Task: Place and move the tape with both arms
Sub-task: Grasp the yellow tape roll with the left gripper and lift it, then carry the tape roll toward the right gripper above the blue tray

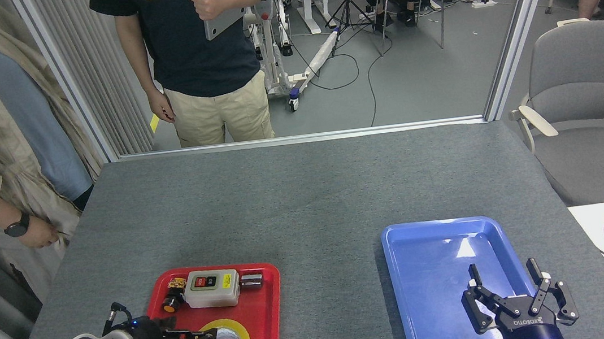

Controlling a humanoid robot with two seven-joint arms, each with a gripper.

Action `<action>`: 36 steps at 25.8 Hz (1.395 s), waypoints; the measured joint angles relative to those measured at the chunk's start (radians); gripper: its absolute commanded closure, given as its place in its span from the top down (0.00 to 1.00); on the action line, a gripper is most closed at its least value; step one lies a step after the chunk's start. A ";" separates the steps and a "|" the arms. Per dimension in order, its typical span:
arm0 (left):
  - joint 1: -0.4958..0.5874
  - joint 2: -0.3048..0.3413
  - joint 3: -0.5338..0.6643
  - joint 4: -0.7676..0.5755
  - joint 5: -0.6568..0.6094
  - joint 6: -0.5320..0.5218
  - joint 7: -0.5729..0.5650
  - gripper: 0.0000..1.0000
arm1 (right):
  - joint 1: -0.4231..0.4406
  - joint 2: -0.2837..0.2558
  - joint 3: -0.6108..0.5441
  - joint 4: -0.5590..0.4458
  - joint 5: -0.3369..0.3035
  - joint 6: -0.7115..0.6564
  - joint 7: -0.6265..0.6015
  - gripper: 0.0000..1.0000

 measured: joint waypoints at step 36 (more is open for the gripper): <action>-0.033 -0.062 0.142 0.173 0.678 -0.333 0.009 0.00 | 0.006 0.005 0.049 0.001 0.000 -0.078 -0.012 0.99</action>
